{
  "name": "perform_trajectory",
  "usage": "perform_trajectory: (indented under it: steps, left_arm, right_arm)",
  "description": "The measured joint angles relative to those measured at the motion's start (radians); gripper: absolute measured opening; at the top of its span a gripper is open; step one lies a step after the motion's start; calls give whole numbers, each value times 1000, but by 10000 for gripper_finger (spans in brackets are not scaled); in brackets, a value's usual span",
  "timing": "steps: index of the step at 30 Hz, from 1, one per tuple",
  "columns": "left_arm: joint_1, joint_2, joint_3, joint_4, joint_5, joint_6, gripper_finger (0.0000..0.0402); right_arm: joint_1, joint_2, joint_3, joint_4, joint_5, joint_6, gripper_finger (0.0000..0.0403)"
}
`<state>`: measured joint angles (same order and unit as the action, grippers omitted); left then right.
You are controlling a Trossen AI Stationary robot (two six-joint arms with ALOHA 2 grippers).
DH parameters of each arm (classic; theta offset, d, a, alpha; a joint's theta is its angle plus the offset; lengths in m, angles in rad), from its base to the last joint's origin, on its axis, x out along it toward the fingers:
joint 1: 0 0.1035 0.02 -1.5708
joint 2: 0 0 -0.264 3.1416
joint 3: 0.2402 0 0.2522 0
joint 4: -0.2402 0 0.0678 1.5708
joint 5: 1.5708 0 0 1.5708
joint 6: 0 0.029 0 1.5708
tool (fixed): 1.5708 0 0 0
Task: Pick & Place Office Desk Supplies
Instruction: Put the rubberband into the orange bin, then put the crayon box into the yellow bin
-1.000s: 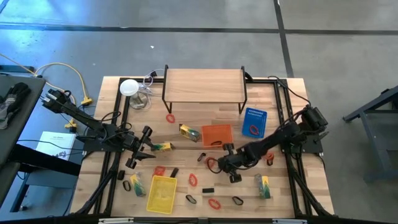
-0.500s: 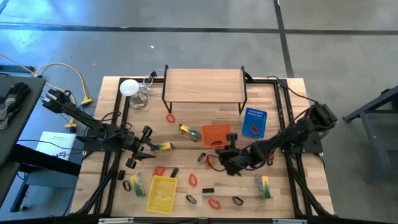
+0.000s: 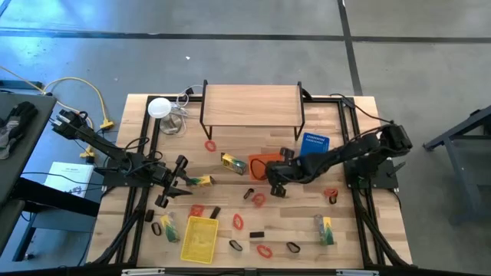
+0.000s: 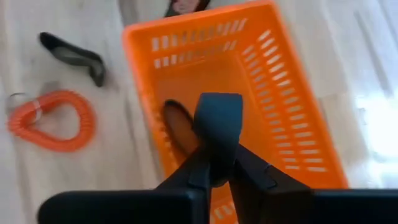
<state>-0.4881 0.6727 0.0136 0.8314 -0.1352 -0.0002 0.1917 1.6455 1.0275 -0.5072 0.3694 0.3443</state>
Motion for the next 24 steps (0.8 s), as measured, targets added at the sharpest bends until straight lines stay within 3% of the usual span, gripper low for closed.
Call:
perform_trajectory:
  steps: [7, 14, 24]
  left_arm:
    - [0, 0, 0, -18, 0, -16, 145]
    - [0, 0, 0, -25, 0, -24, 145]
    - [0, 0, 0, -24, 0, -16, 145]
  right_arm:
    - [-19, 0, 0, 3, 99, 27, 107]
    - [-17, 0, 0, 18, 40, 27, 171]
    - [-8, -80, 0, 18, 75, 0, 171]
